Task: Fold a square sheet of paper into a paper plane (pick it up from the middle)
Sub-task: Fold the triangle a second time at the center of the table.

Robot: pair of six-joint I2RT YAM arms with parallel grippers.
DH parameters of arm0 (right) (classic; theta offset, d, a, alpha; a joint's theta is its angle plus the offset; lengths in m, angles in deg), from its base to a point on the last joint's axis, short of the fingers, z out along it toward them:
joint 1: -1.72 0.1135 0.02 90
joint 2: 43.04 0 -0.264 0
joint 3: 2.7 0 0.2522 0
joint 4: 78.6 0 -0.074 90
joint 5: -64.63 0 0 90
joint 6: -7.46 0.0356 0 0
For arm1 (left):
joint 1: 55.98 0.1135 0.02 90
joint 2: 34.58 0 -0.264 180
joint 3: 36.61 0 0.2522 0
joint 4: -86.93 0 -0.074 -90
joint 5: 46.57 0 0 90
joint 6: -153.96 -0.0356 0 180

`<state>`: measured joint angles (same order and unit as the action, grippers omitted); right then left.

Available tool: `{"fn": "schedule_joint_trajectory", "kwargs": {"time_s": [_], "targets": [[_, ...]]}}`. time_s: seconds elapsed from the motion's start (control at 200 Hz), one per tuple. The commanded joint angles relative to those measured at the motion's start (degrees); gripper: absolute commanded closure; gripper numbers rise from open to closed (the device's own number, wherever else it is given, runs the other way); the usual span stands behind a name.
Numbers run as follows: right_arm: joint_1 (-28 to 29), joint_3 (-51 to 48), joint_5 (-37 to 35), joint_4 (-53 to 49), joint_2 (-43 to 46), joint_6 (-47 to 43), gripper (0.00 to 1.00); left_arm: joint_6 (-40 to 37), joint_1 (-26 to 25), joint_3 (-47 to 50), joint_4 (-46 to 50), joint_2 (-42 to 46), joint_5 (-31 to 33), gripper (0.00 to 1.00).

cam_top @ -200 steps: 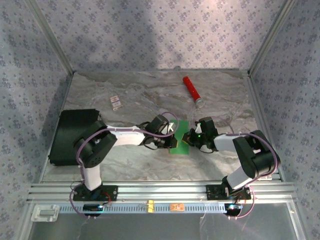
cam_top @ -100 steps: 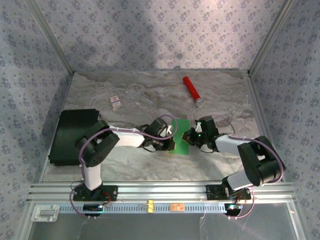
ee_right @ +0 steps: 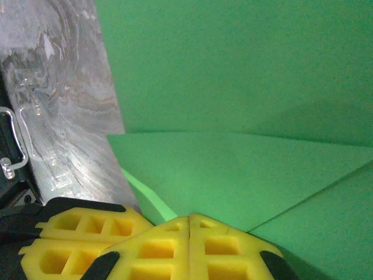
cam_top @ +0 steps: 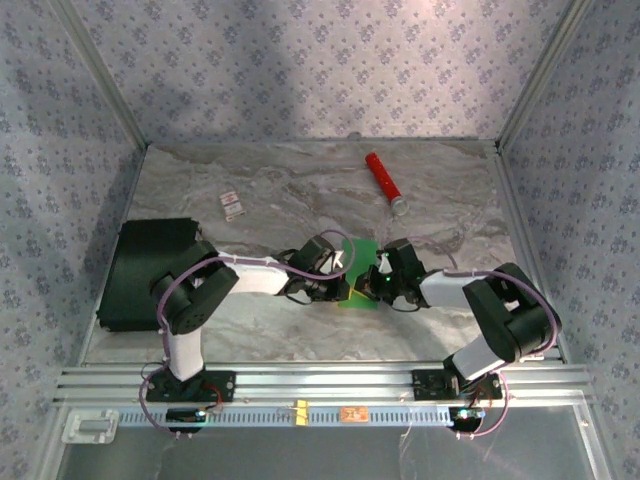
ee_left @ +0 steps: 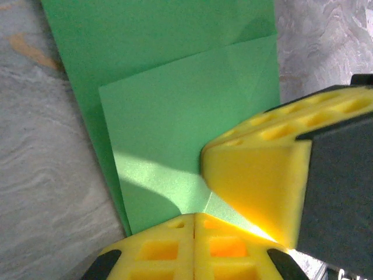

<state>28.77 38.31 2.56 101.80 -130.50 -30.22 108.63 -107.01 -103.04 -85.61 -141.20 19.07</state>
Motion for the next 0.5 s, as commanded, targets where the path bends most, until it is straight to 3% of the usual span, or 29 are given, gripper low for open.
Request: {"fn": "schedule_joint_trajectory", "kwargs": {"time_s": [0.0, 0.33, 0.495], "targets": [[-3.0, 0.2, -2.7, -2.4, -0.5, -0.4, 0.97, 0.0, -0.1, 2.2, 4.4, -0.8, 2.0, 0.94], [-13.9, 0.2, 1.2, -0.9, -0.7, -2.0, 0.97, -0.1, -0.3, 2.2, 4.7, -0.1, 1.8, 0.94], [-15.1, 1.2, 2.4, -4.4, 3.9, -3.4, 0.96, 0.2, -0.4, 2.0, 4.7, 0.9, 1.7, 0.94]]}}
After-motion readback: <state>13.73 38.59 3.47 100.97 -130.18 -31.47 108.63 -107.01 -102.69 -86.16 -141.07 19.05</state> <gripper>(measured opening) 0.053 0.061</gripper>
